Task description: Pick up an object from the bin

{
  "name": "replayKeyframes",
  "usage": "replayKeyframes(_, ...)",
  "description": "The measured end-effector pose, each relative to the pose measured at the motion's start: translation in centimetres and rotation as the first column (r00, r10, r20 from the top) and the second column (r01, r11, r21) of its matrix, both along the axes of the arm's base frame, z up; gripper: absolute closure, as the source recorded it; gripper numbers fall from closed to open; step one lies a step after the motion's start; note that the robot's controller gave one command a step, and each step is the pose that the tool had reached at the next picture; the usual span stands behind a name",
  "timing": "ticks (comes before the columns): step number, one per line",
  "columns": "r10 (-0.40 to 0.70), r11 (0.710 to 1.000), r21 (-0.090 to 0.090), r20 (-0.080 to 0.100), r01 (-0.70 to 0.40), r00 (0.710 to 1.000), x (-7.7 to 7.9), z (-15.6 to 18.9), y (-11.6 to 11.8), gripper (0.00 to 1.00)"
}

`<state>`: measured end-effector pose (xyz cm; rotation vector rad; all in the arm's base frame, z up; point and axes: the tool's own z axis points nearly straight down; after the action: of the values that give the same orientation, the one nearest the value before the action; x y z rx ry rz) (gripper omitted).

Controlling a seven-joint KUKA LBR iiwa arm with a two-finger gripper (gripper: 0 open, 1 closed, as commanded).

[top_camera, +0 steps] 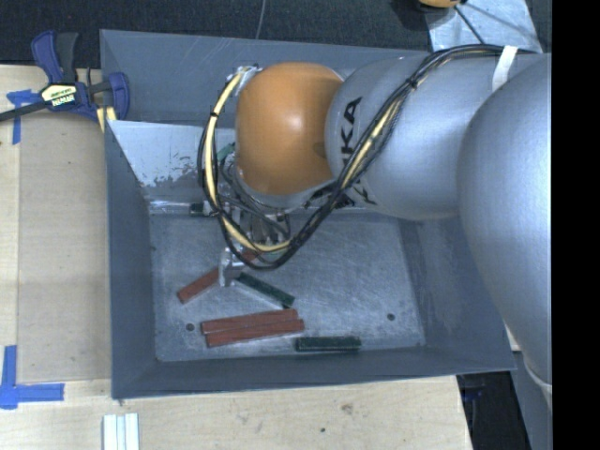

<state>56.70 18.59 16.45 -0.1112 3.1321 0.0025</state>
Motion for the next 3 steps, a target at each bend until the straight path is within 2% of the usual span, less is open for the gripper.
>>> replayKeyframes(1,0.205,0.979,-0.001,-0.004,-0.205,0.979,-2.6,-4.7,-3.4,0.00)
replayKeyframes(2,0.384,0.923,-0.002,0.018,-0.384,0.923,4.4,-8.7,-1.2,1.00)
replayKeyframes(3,0.384,0.923,-0.002,0.017,-0.384,0.923,4.4,-8.7,-1.2,1.00)
